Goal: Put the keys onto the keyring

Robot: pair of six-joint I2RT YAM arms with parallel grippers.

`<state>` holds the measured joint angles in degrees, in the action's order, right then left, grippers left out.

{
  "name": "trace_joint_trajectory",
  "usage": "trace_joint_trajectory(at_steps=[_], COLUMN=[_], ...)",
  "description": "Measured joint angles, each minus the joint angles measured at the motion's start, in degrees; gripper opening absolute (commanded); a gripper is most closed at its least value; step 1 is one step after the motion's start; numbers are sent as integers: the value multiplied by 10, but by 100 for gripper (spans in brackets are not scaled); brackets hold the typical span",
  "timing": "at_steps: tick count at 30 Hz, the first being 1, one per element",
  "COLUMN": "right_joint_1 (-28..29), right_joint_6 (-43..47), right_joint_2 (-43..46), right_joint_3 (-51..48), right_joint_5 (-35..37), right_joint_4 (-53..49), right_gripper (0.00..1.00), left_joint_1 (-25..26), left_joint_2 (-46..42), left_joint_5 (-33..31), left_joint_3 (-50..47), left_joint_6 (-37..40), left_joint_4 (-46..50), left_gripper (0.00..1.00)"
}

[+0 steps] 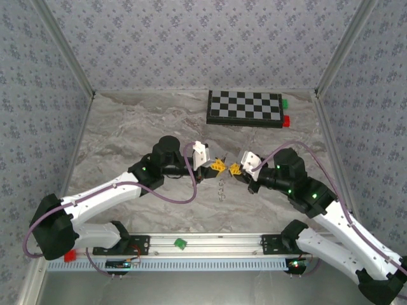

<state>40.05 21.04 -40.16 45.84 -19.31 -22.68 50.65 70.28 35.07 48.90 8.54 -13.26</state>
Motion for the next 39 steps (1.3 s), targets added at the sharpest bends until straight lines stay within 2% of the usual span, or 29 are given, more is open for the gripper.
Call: trace_joint_trajectory(at_steps=[39], right_joint_1=[0], right_joint_6=[0], right_joint_2=[5], right_joint_3=[-6], right_joint_5=[15], right_joint_4=[-3], right_gripper=[0], left_joint_1=[0], left_joint_2=[0], left_joint_5=[-15], left_joint_3=[0], left_joint_6=[0], left_joint_4=[-2], left_gripper=[0])
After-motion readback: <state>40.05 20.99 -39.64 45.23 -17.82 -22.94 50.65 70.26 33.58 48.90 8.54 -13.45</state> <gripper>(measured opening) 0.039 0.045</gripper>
